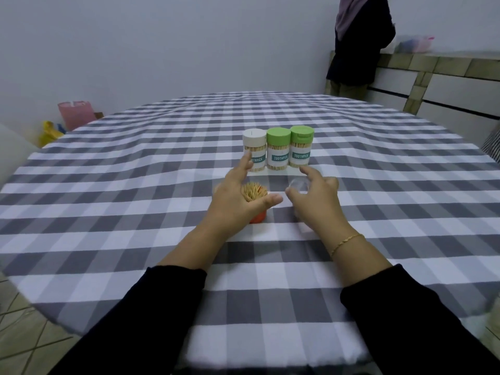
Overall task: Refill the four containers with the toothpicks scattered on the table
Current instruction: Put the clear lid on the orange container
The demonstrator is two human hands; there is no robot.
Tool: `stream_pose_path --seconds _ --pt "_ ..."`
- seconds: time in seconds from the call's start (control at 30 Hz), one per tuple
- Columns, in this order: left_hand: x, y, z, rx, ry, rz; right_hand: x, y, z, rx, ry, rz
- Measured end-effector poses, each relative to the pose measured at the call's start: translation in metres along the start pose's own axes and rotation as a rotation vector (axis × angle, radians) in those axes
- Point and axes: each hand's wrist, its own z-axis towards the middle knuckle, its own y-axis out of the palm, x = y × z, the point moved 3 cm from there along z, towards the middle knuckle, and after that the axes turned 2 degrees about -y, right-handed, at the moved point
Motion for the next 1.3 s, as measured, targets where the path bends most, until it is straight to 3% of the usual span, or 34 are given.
stream_pose_path --seconds 0.23,0.37,0.53,0.97,1.3 --pt "-0.012 -0.011 -0.002 -0.171 -0.255 0.226 0.003 0.001 0.005 0.069 0.135 0.330" --pt "-0.016 -0.011 0.001 -0.137 -0.234 0.147 0.007 0.012 0.007 0.046 0.321 0.657" --pt "-0.012 -0.004 -0.001 -0.141 -0.196 0.160 0.003 0.024 0.002 -0.050 0.405 0.938" --pt "0.003 0.002 -0.006 -0.110 -0.045 0.152 -0.011 0.043 -0.011 -0.332 0.390 1.133" --pt "0.005 0.001 -0.005 -0.094 -0.045 0.171 -0.014 0.040 -0.012 -0.330 0.357 1.215"
